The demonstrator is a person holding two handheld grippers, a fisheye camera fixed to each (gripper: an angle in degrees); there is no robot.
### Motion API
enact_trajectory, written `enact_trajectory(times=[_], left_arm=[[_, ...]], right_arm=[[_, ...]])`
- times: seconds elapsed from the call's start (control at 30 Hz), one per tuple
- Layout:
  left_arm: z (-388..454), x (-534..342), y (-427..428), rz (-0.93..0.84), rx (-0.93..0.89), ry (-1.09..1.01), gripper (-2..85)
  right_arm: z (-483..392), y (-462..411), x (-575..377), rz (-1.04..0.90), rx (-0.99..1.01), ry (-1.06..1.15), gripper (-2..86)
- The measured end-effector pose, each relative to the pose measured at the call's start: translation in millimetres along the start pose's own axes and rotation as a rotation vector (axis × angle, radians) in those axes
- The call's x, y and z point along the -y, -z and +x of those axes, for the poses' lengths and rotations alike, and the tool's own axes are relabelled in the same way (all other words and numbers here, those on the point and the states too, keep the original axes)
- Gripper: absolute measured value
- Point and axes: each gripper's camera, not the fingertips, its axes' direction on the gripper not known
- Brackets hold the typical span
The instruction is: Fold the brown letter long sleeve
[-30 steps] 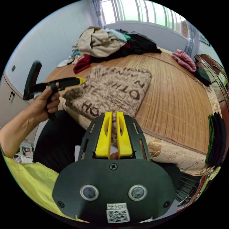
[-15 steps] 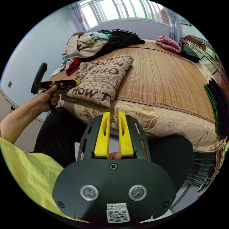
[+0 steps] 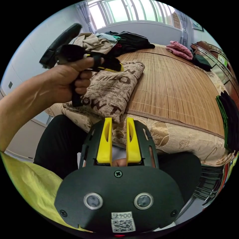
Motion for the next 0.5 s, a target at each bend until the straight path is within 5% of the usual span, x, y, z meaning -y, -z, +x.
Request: enact_trajectory(times=[0.3,0.5], left_arm=[[-30,-9,-51,-0.078,0.07,0.036,0.2],[-67,-26,-11,-0.017,-0.054,0.065,0.3]], right_arm=[[4,-9,-6,-0.079,-0.096,0.209,2.4],[40,39,1,-0.014,0.021,0.06,5.0]])
